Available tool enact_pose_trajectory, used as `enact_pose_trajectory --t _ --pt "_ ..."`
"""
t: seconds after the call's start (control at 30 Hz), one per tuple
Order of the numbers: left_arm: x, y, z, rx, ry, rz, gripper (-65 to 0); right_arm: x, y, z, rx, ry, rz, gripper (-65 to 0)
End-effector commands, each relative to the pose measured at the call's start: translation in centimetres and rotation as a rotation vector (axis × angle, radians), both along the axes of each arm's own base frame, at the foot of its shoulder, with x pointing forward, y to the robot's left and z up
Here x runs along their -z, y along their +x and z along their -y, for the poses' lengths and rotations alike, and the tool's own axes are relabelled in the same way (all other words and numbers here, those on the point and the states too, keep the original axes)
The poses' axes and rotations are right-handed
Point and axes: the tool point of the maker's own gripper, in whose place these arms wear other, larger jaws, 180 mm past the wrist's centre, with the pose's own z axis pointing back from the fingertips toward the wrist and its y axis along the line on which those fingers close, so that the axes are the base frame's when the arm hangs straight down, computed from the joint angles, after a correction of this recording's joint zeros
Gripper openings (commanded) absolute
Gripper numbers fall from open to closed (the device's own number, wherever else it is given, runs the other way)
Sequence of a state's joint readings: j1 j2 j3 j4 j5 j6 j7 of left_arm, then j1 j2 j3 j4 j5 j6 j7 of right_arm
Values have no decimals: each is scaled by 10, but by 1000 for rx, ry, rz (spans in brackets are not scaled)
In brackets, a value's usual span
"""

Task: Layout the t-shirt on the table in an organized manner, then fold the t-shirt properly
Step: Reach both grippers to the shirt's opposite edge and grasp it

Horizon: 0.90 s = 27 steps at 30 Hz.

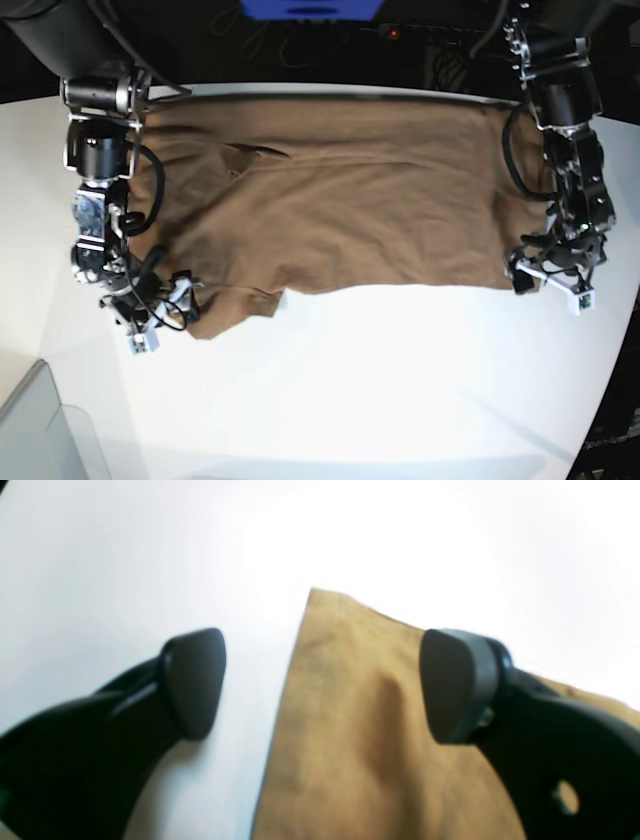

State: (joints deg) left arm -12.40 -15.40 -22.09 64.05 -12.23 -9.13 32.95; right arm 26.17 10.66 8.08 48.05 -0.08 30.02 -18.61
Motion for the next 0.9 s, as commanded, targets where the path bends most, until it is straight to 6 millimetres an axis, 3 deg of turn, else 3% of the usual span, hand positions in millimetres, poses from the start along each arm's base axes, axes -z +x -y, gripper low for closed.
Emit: enact_pose_trajectory --t 0.0,0.2,0.27,0.4,0.53,0.67,0.77,0.87 --pt "-18 12 -10 -10 23 59 -58 -24 21 2 10 27 82 -237" --pt "-12 20 -12 -20 1 59 -57 -8 22 -1 34 91 92 -242" --pt "-16 26 -12 -22 -3 68 -57 -2 20 -3 38 102 80 -274" --pt "-20 36 -10 -25 -17 79 -58 5 16 -3 43 112 74 -445" --pt "-8 39 -8 -37 -49 44 -59 7 14 -3 43 111 64 -650" --pt "5 36 -5 -41 -69 9 -60 12 10 -2 44 108 50 -650" --pt "10 39 13 26 -40 -16 -66 15 8 -2 44 108 44 -650" --pt "15 39 26 85 -12 -41 -154 16 6 -2 44 108 41 -650"
